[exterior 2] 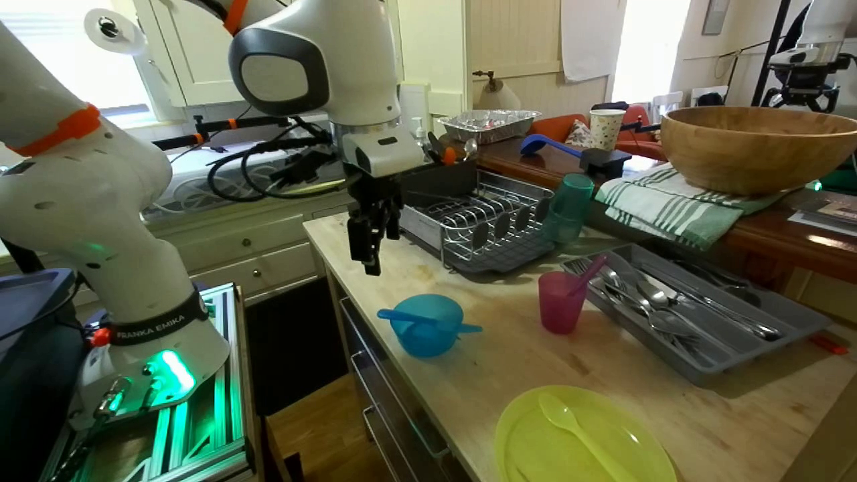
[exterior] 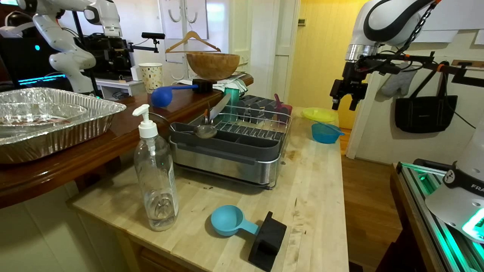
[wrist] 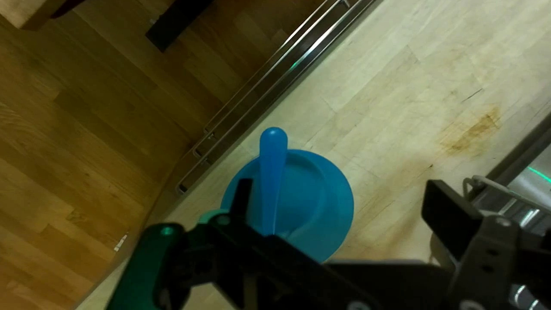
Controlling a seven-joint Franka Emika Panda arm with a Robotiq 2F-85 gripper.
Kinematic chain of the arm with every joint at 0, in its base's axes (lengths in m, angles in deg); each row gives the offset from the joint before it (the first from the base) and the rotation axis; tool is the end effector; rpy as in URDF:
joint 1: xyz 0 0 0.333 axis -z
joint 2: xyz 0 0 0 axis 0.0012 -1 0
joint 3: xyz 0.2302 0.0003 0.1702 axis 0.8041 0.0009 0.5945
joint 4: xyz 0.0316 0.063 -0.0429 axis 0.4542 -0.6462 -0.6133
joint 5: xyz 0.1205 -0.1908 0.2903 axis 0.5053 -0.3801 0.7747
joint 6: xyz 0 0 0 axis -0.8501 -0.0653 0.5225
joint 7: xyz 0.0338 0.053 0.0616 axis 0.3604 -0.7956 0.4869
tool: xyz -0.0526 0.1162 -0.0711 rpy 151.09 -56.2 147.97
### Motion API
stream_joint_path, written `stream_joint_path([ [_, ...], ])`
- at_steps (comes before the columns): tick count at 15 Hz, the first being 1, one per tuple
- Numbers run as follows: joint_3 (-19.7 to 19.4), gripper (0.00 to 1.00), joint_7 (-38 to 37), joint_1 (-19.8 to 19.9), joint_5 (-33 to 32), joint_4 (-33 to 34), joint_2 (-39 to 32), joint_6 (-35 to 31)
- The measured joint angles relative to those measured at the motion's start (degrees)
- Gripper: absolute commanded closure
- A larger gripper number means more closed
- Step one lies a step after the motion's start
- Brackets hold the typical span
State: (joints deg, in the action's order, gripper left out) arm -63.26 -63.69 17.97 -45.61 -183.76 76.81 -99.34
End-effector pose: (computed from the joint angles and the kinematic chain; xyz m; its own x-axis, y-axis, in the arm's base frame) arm 0.3257 -0.1851 0.3079 0.7542 -0.6550 -0.0458 -0.6550 -0.7456 -0.1229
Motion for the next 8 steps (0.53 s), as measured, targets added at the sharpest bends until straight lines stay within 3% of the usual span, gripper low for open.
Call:
stream_joint_path([
  [8,-1.10,0.00,1.45,0.11,-0.03,-2.51,-8.28,-16.42],
])
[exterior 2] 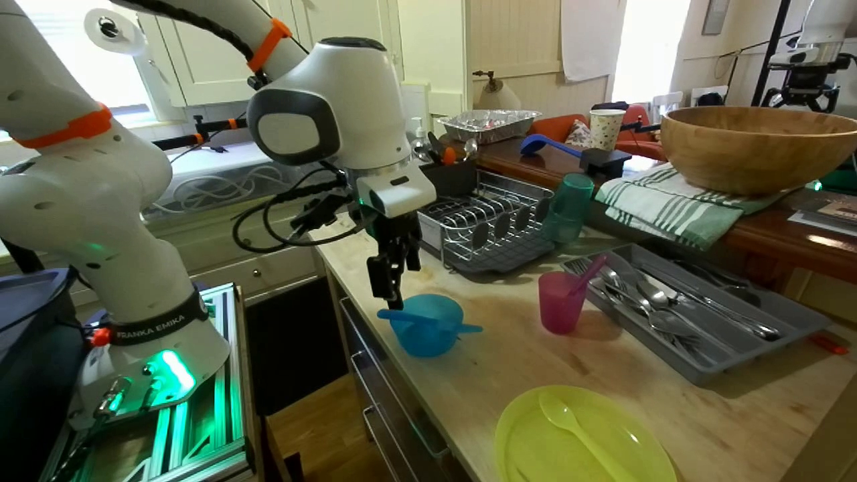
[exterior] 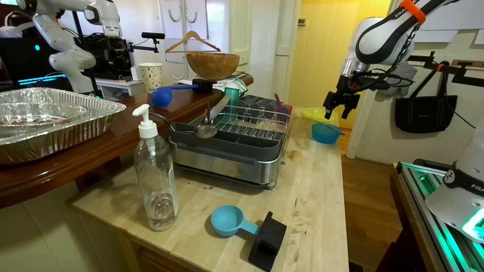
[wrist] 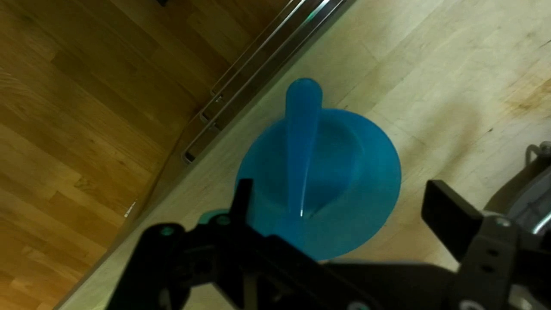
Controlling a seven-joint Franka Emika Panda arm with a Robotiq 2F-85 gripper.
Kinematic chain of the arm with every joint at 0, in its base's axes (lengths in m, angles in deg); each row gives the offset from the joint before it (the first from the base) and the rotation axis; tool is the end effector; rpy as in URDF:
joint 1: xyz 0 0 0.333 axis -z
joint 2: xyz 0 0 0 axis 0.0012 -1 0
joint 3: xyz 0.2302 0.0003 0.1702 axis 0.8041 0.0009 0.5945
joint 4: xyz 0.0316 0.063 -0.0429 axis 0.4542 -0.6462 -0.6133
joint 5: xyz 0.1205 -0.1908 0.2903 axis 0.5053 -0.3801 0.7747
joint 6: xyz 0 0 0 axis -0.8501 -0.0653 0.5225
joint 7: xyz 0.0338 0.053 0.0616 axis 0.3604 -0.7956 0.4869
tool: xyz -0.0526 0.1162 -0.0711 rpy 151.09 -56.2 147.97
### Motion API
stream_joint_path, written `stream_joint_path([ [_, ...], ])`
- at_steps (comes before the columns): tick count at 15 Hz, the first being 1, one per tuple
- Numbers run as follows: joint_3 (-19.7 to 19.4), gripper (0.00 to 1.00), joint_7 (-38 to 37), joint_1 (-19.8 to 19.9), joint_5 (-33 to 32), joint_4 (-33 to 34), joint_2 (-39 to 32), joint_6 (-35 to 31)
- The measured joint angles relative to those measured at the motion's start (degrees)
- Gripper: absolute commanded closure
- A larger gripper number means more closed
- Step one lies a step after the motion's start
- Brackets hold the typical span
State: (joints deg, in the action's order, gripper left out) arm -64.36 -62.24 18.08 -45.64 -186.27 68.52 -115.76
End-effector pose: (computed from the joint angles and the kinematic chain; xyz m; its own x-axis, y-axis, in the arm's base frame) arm 0.3358 -0.2053 0.2617 0.7383 -0.6717 0.0609 -0.6646 -0.7400 -0.1036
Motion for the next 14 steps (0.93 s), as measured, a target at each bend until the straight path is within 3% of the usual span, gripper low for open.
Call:
stream_joint_path([
  [8,-0.54,0.00,0.00,-0.04,0.86,-0.33,-5.83,-6.53],
  [9,-0.54,0.08,0.01,-0.07,1.30,-0.33,-6.24,-6.88],
  [10,-0.54,0.26,0.06,-0.13,1.72,-0.33,-6.58,-7.14],
  [14,-0.53,0.58,0.55,-0.54,3.15,-0.29,-7.66,-7.38],
])
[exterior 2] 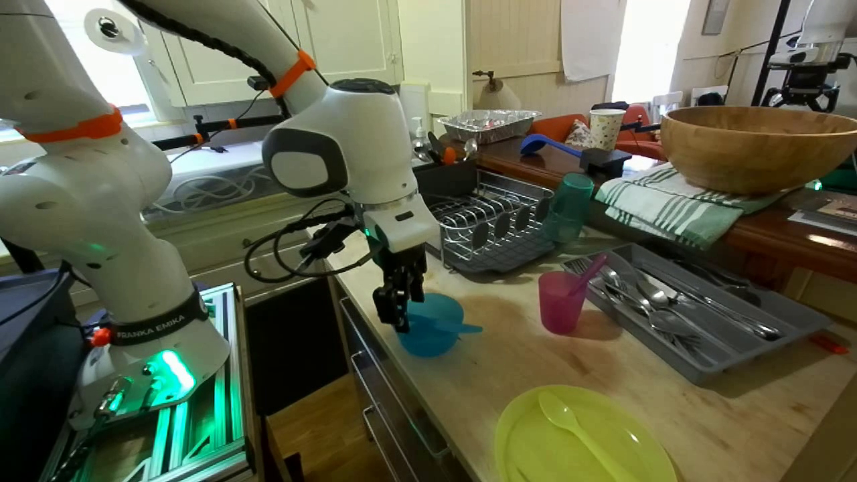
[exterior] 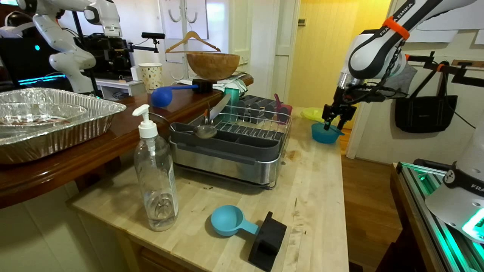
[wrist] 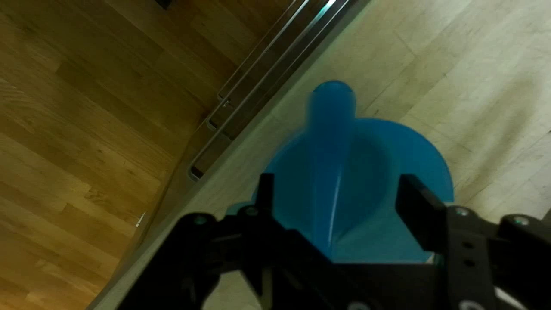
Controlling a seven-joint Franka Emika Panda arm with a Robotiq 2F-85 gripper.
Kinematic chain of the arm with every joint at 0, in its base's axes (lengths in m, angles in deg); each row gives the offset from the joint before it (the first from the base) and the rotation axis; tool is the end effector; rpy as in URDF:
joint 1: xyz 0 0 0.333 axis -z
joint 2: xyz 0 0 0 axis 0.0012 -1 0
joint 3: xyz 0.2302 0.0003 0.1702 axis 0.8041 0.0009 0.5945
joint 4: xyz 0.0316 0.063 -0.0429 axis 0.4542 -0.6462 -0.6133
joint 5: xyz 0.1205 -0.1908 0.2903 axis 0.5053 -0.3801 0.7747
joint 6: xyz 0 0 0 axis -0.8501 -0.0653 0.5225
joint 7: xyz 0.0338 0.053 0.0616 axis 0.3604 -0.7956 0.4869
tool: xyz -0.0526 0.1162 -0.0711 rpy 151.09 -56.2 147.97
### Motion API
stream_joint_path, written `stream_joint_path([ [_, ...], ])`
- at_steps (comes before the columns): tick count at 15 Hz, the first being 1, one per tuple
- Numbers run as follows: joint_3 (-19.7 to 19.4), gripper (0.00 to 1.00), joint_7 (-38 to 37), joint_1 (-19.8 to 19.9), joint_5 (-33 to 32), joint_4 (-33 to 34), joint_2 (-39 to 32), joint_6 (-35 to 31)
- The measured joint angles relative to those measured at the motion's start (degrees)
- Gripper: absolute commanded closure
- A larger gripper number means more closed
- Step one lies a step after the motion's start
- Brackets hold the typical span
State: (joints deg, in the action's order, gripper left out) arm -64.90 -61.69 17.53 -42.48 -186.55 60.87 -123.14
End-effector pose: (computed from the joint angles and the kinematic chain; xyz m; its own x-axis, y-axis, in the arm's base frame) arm 0.3364 -0.2118 0.2210 0.7066 -0.7055 0.0551 -0.6999 -0.7082 -0.0927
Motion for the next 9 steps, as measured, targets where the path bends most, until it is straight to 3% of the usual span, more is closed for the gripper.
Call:
stream_joint_path([
  [5,0.00,0.96,0.43,-0.09,0.63,0.20,-0.46,0.00],
  [7,0.00,1.00,0.69,-0.21,1.20,0.35,-0.80,0.00],
  [9,0.04,0.97,0.95,-0.30,1.81,0.48,-1.10,0.00],
])
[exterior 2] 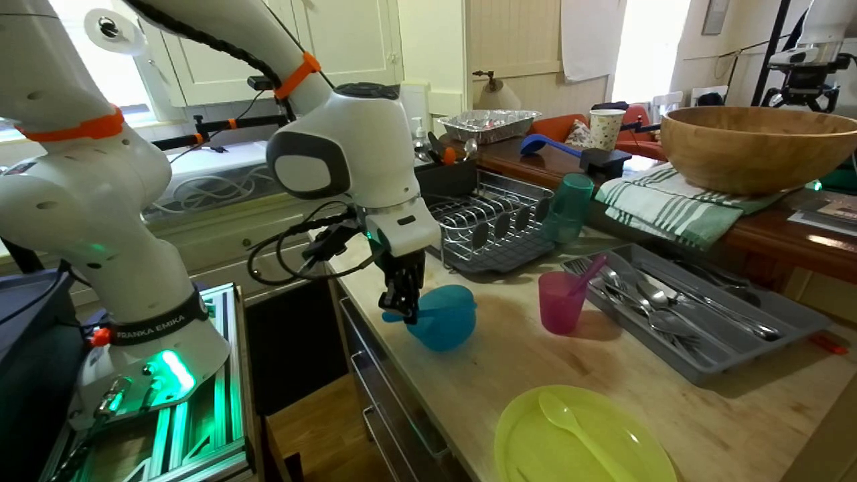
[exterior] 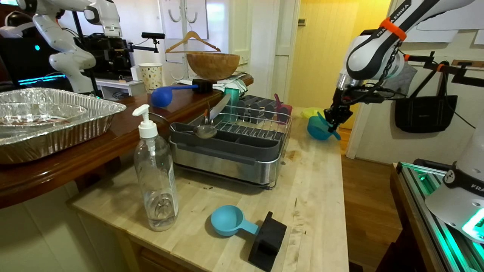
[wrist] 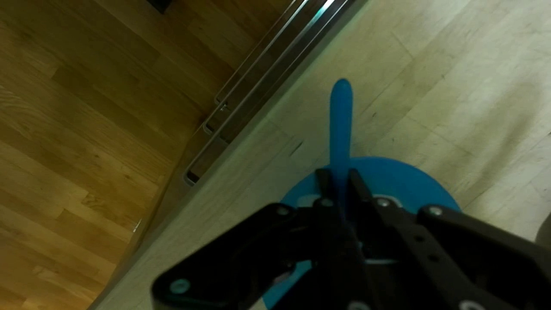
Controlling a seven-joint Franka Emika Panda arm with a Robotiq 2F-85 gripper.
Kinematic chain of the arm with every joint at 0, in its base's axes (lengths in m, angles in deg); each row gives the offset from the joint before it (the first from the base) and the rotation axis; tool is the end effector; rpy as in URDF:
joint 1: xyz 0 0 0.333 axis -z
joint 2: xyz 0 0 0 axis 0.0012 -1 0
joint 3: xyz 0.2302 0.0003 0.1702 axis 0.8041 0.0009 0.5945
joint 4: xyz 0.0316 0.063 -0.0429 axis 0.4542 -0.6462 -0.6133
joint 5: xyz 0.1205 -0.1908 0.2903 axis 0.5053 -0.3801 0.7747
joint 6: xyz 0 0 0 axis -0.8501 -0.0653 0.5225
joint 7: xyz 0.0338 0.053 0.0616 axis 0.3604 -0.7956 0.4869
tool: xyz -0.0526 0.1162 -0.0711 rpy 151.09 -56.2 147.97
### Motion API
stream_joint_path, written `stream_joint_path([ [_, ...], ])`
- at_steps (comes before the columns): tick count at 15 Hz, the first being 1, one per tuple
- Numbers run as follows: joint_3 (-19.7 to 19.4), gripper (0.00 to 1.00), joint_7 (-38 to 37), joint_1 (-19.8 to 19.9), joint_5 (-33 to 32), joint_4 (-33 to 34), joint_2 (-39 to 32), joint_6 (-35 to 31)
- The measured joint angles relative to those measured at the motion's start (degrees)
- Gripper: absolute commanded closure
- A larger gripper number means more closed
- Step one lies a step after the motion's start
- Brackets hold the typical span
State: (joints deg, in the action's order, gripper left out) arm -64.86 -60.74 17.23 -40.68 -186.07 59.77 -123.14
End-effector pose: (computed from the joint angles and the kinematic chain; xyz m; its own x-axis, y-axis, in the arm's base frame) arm 0.3382 -0.2114 0.2165 0.7032 -0.7096 0.0436 -0.7037 -0.7035 -0.0999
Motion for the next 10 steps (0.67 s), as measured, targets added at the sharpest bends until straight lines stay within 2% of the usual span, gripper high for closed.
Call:
stream_joint_path([
  [10,0.16,0.97,0.38,-0.04,0.78,1.71,-0.09,0.07],
])
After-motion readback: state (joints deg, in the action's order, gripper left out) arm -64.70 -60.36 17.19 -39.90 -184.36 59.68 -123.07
